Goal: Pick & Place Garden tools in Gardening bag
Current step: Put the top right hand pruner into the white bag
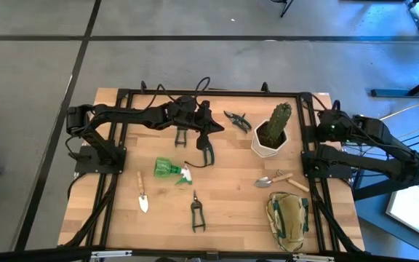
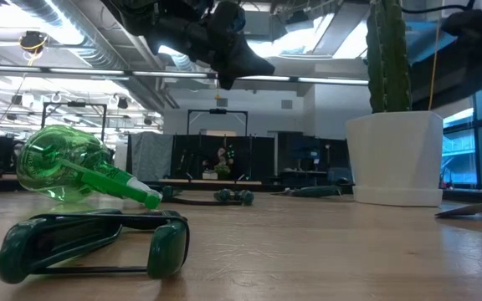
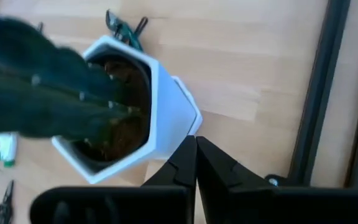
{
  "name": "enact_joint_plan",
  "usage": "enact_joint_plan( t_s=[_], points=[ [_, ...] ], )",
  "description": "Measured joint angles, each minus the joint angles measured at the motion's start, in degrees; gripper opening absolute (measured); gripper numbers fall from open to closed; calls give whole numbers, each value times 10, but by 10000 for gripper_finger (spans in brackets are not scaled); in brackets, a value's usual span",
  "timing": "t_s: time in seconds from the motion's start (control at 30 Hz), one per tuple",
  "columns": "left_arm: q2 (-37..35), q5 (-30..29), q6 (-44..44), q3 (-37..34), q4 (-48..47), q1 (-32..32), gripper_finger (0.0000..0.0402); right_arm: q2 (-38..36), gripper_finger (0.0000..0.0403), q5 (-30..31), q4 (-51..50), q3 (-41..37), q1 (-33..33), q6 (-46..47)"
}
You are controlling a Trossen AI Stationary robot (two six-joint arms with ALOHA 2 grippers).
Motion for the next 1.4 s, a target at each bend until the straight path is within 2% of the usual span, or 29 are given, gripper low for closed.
enact_joint_plan(
  t_s=[0.53,0.87,1.13,1.4],
  points=[
    [0,0,0,0,-5,-4,1,0,12,-89,2,2,27,-40],
    [0,0,0,0,-7,-4,3,0,12,-125,7,66,41,-71],
    [0,0,0,0,-10,-4,5,0,12,-179,12,58,41,-94],
    [0,0,0,0,-9,-4,1,0,12,-214,76,53,41,-99]
  ],
)
